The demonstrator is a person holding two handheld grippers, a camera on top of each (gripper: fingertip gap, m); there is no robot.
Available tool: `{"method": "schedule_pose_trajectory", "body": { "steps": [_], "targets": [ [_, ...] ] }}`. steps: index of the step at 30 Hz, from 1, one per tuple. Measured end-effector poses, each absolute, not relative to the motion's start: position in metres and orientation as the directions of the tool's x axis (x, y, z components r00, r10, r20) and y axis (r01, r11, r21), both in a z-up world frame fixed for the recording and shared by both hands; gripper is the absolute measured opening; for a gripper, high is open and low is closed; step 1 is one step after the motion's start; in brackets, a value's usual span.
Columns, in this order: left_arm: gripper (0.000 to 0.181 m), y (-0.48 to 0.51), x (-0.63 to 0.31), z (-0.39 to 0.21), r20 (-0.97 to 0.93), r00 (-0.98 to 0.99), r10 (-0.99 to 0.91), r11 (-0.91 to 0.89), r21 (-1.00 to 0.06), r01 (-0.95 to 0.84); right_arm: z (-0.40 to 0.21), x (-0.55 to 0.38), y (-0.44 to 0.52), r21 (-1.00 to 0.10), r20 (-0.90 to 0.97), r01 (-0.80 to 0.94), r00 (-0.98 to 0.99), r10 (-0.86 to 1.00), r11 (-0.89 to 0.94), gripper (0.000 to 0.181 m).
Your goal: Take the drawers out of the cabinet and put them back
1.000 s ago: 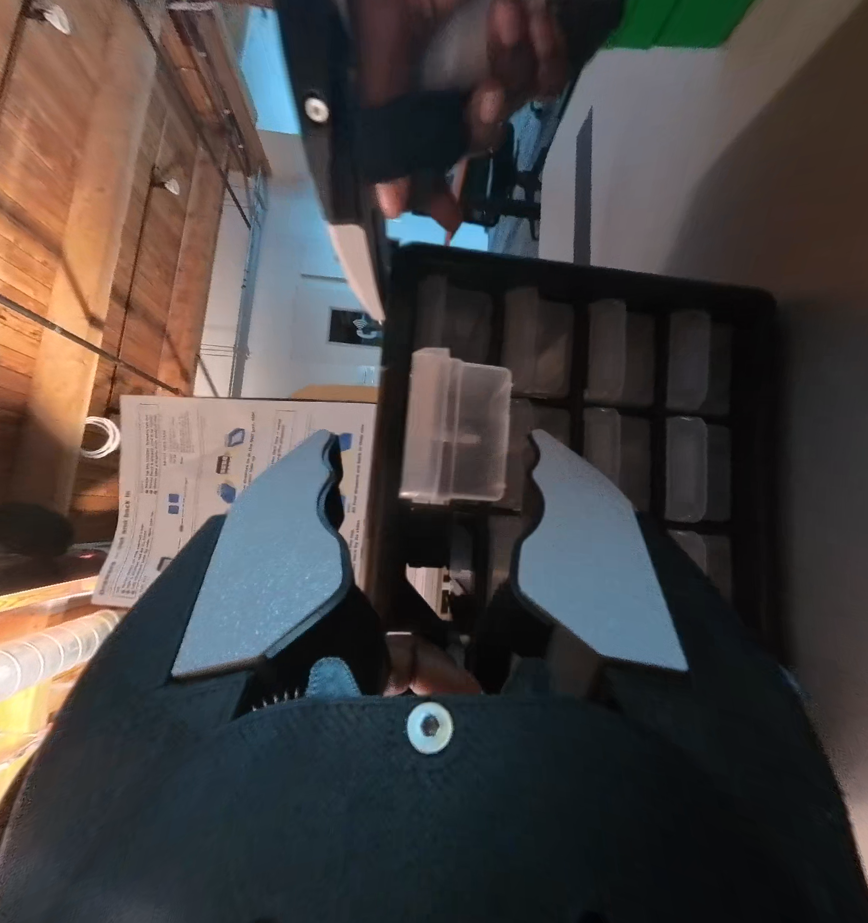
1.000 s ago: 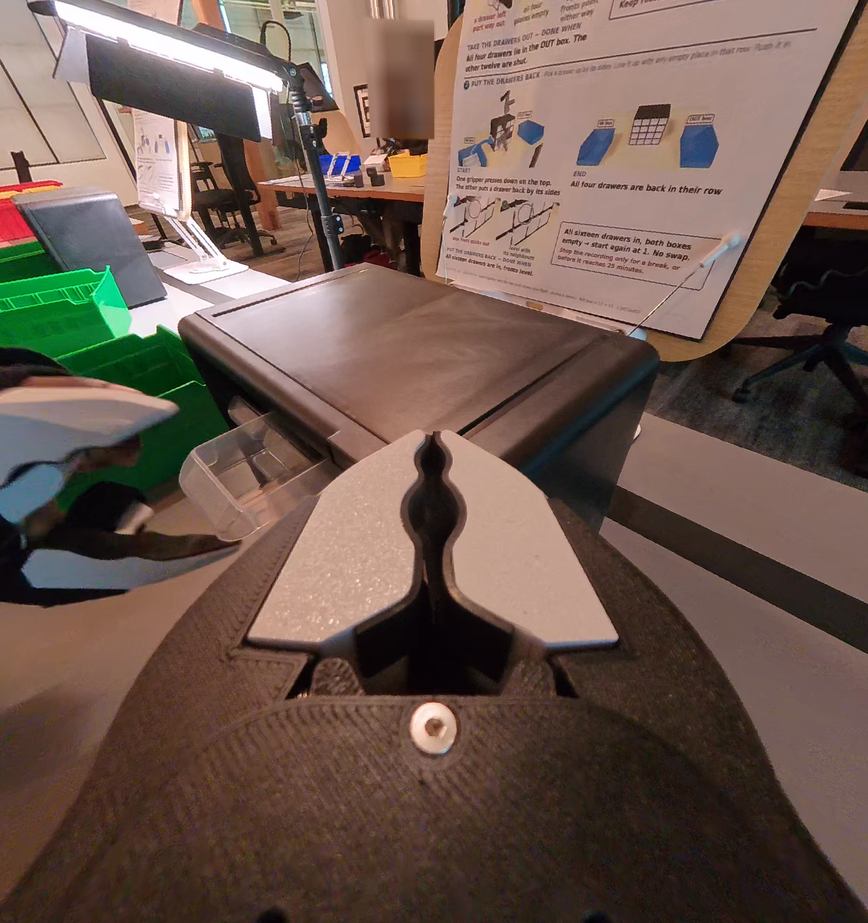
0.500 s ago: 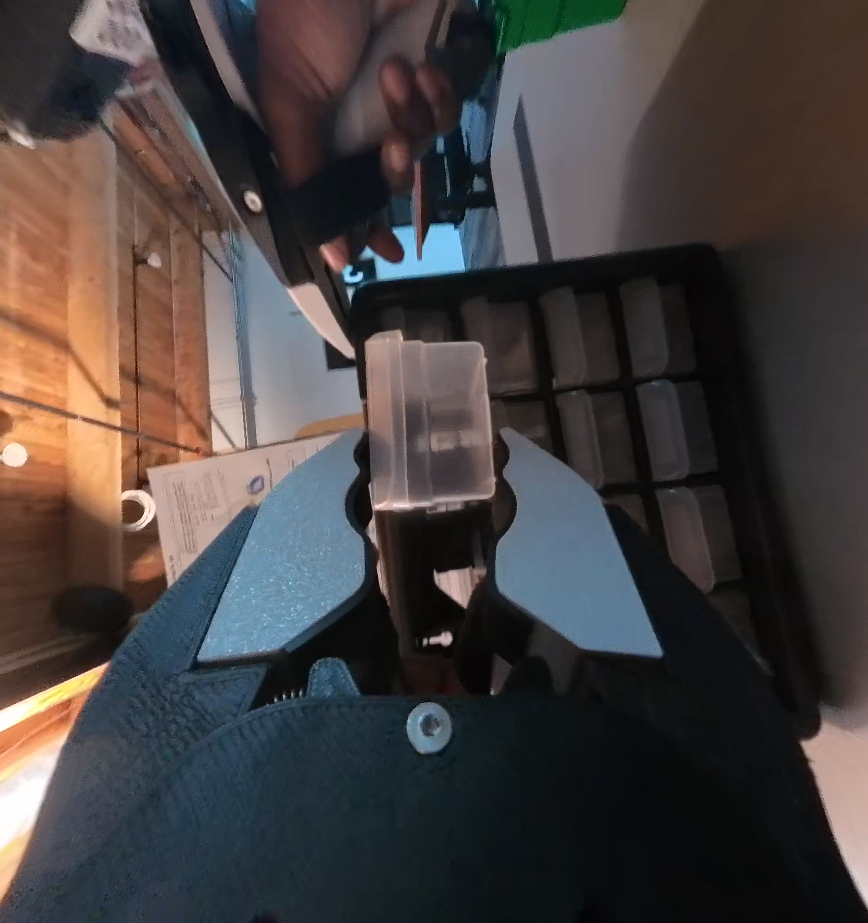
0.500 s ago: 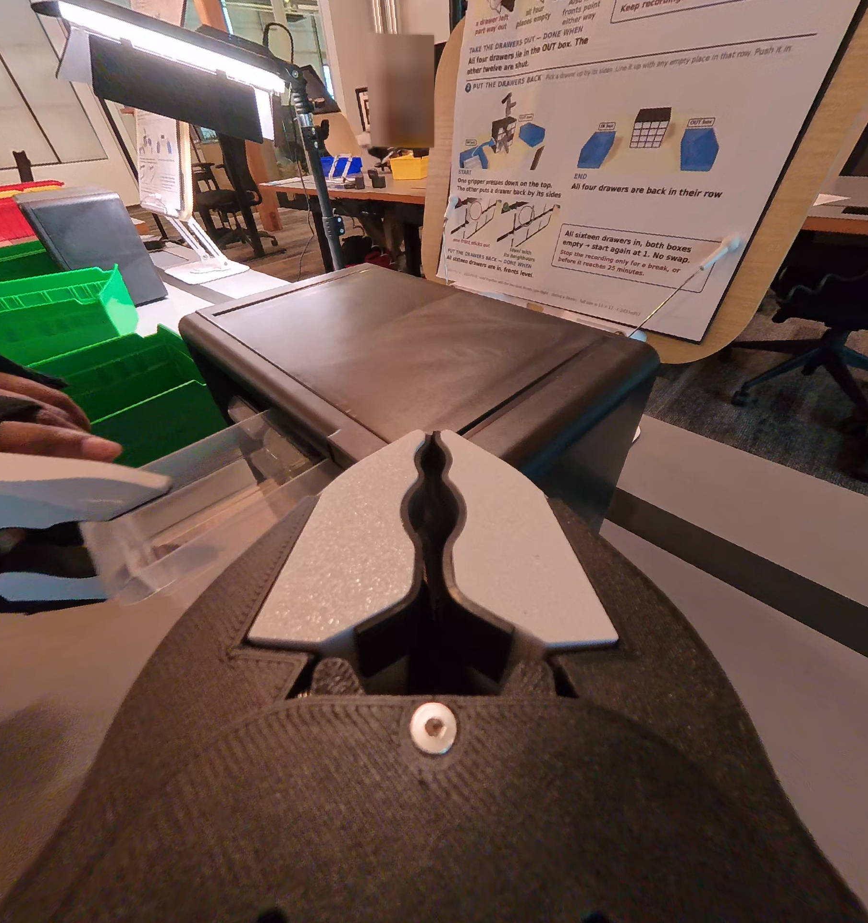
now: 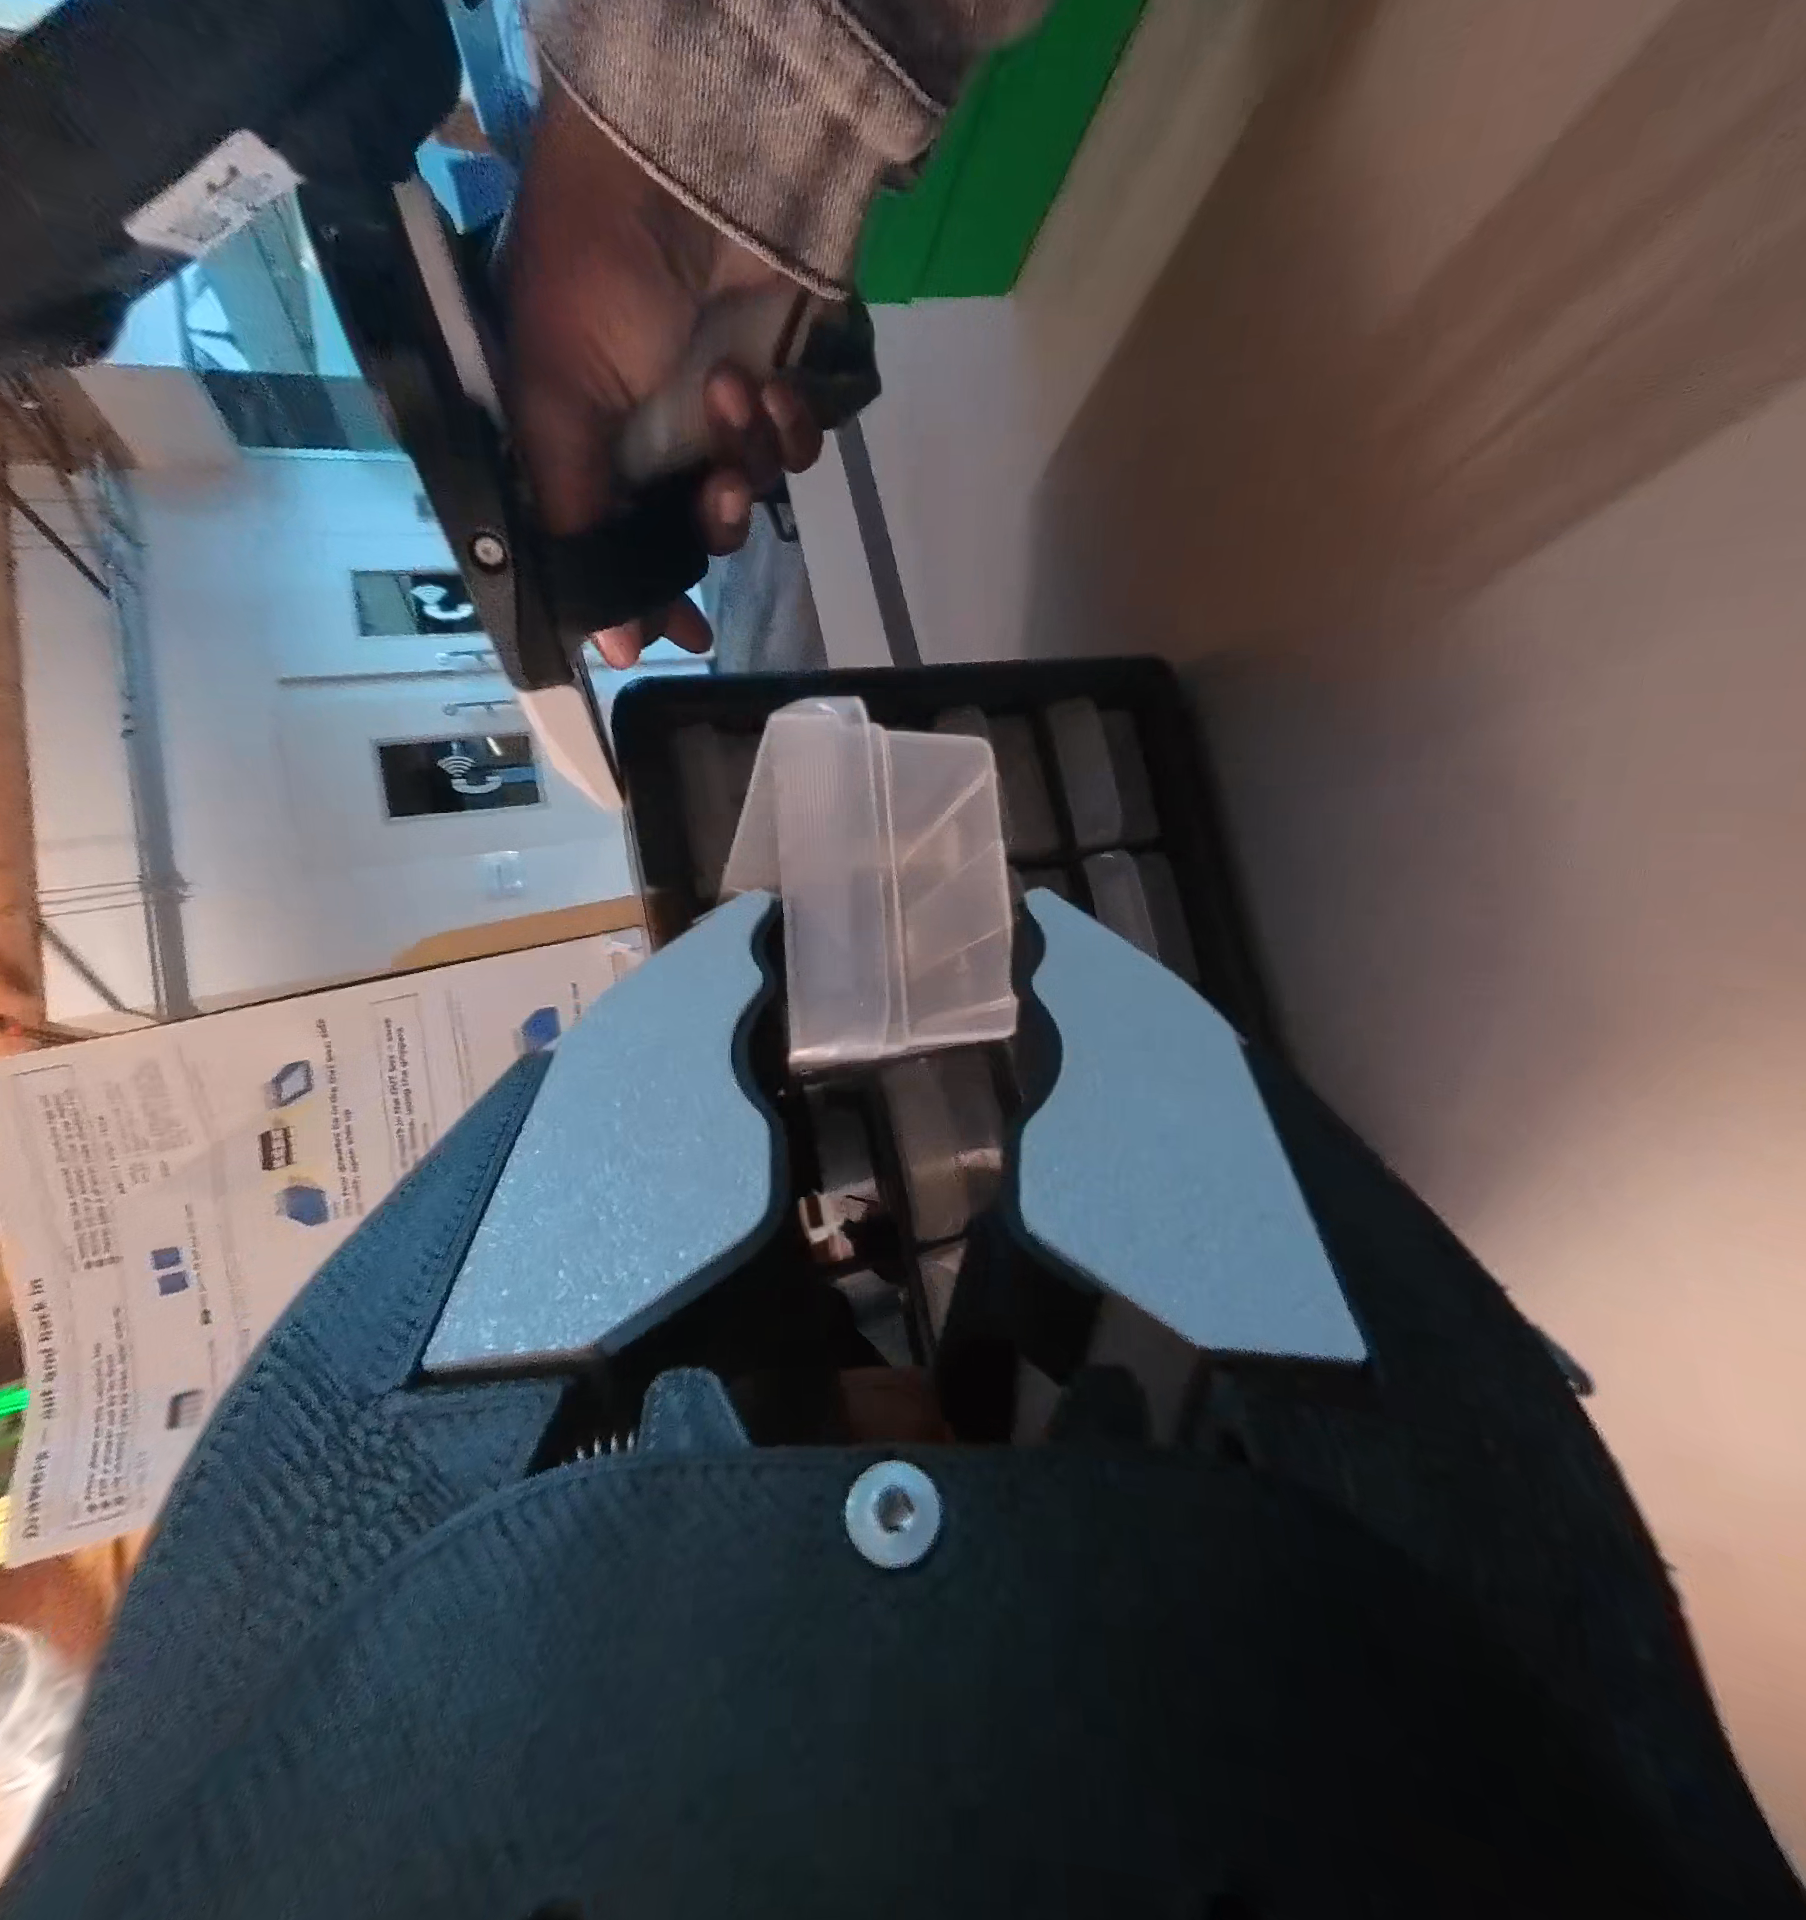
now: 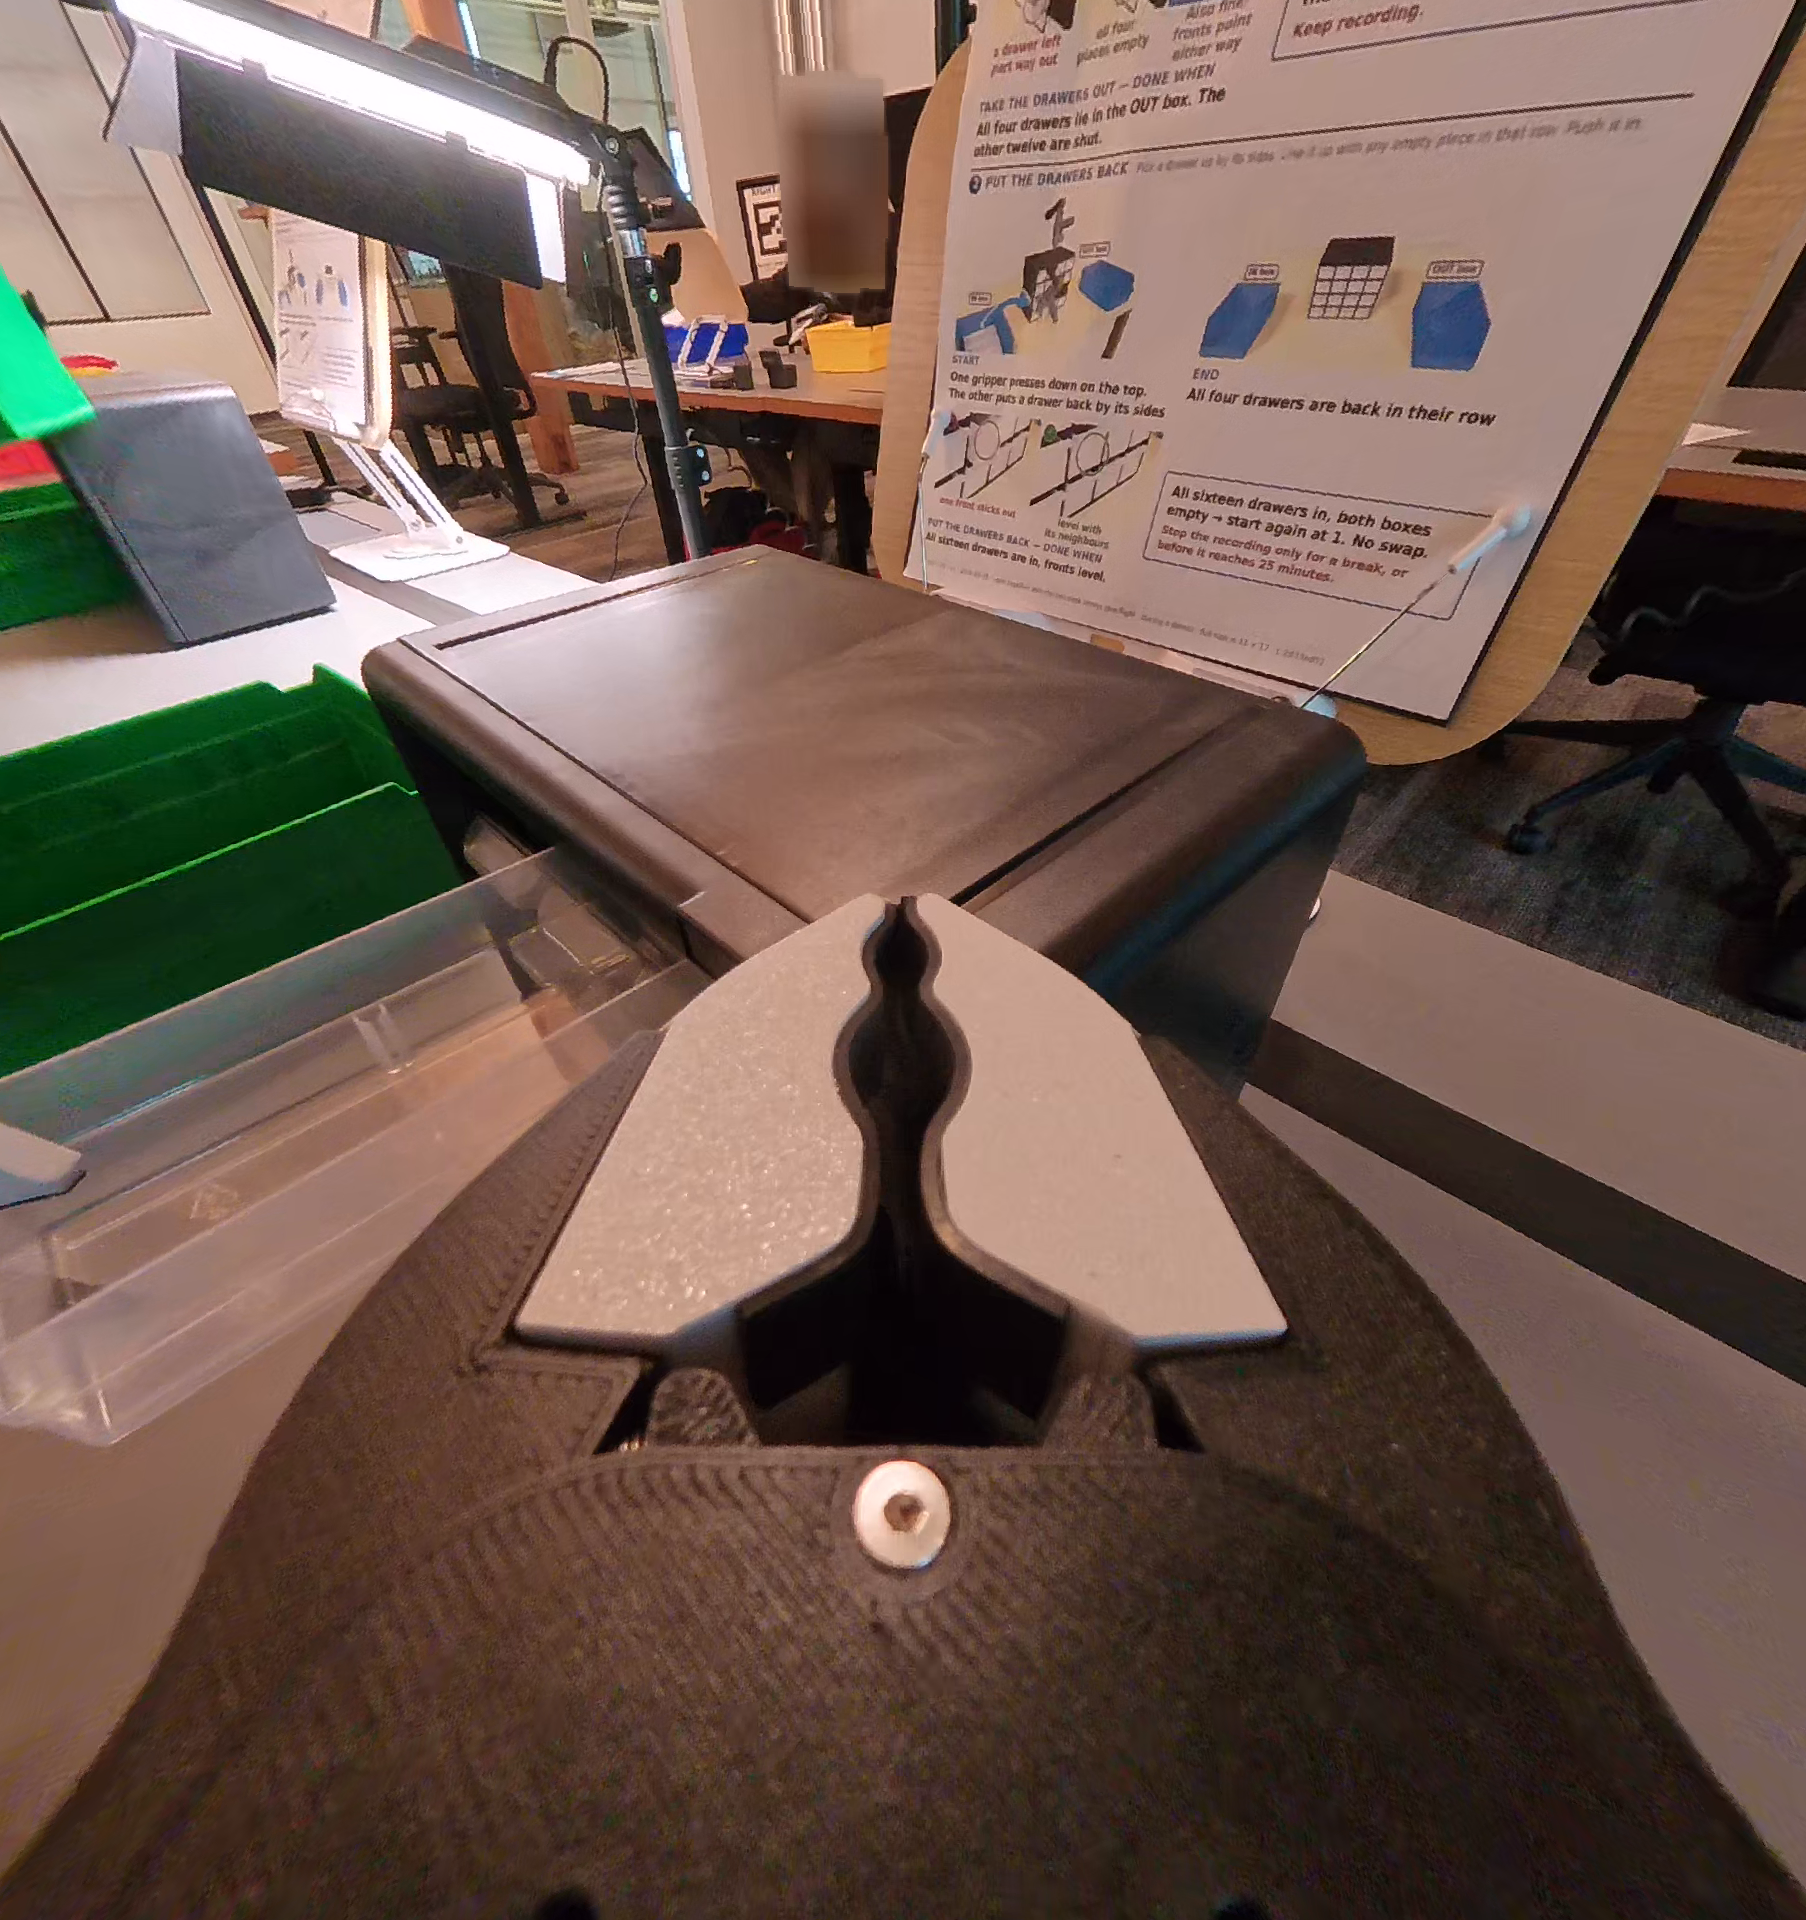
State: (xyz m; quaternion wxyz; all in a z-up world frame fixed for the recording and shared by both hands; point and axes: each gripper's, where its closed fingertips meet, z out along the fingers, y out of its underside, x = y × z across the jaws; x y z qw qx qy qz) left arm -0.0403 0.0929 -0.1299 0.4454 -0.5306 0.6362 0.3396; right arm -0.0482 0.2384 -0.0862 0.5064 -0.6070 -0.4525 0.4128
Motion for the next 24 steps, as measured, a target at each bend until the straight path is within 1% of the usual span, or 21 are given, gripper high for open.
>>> {"method": "schedule_pose_trajectory", "body": {
  "steps": [5,9,12,13,16,21,24],
  "targets": [
    [0.041,0.09,-0.046,-0.121,-0.924,0.015,-0.382,0.201,-0.099,-0.975,-0.086,-0.048,0.239,-0.989,-0.043,0.129,0.251,0.967,-0.077,0.0],
    [0.041,0.089,-0.045,-0.116,-0.914,0.077,-0.398,0.192,-0.165,-0.967,-0.086,-0.048,0.239,-0.989,-0.041,0.127,0.251,0.967,-0.075,0.0],
    [0.041,0.078,-0.028,-0.123,-0.887,0.04,-0.461,0.242,-0.169,-0.956,-0.086,-0.048,0.239,-0.989,-0.042,0.125,0.25,0.967,-0.075,0.0],
    [0.041,0.075,-0.023,-0.124,-0.88,0.033,-0.475,0.244,-0.167,-0.955,-0.086,-0.048,0.239,-0.989,-0.041,0.125,0.25,0.967,-0.074,0.0],
    [0.04,0.074,-0.02,-0.117,-0.906,-0.026,-0.423,0.236,-0.082,-0.968,-0.086,-0.048,0.239,-0.99,-0.041,0.123,0.249,0.968,-0.073,0.0],
    [0.04,0.068,-0.024,-0.097,-0.943,-0.024,-0.332,0.255,-0.066,-0.965,-0.086,-0.048,0.239,-0.989,-0.034,0.132,0.248,0.968,-0.068,0.0],
    [0.04,0.07,-0.03,-0.075,-0.98,-0.009,-0.201,0.261,-0.045,-0.964,-0.086,-0.048,0.238,-0.988,-0.021,0.143,0.247,0.969,-0.057,0.003]
  ]
}}
